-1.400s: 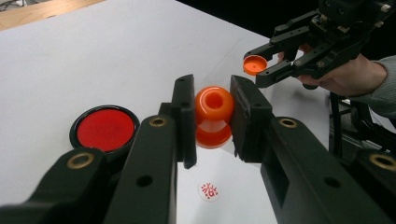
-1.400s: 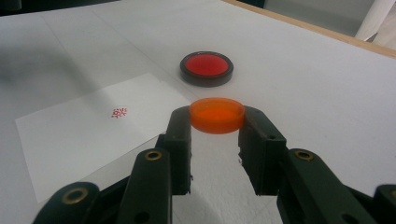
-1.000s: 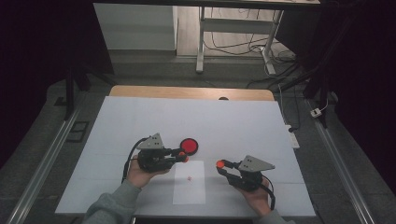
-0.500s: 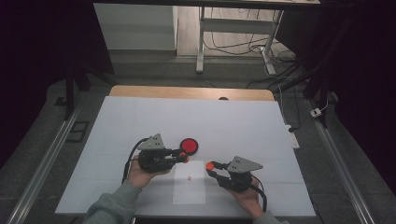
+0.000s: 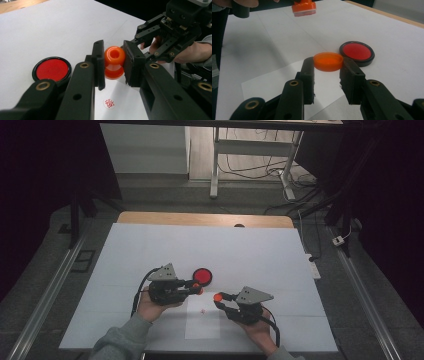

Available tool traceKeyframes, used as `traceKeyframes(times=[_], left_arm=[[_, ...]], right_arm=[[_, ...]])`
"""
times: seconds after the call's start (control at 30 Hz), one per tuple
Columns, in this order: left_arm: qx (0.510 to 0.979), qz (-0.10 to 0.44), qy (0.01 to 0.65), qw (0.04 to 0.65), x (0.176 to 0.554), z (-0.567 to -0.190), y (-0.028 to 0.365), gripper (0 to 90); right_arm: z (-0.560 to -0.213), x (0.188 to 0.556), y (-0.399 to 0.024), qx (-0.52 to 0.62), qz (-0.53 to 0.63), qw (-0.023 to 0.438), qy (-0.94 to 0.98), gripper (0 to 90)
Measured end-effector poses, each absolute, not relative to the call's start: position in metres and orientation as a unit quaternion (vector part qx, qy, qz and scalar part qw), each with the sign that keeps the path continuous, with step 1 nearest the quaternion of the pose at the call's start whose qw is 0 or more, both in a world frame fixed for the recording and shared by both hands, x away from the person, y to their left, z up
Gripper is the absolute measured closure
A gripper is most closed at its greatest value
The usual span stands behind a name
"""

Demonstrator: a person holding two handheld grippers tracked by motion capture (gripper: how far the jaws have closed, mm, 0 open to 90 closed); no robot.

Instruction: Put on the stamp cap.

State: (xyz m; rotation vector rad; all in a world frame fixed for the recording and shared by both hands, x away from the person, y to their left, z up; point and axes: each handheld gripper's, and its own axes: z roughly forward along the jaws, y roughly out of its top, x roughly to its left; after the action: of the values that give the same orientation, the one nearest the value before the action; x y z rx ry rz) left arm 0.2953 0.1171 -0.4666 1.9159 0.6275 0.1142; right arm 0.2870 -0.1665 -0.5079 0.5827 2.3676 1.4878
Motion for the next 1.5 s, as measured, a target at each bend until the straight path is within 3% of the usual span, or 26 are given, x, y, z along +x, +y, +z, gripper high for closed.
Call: traceKeyframes(times=[1.5], left_arm=[[0.803,0.036,0.255,0.538,0.294,-0.469,0.11,72.3]], right_arm=[[-0.507,0.291,-0.13,0.174,0.525,0.124,0.824,64.8]])
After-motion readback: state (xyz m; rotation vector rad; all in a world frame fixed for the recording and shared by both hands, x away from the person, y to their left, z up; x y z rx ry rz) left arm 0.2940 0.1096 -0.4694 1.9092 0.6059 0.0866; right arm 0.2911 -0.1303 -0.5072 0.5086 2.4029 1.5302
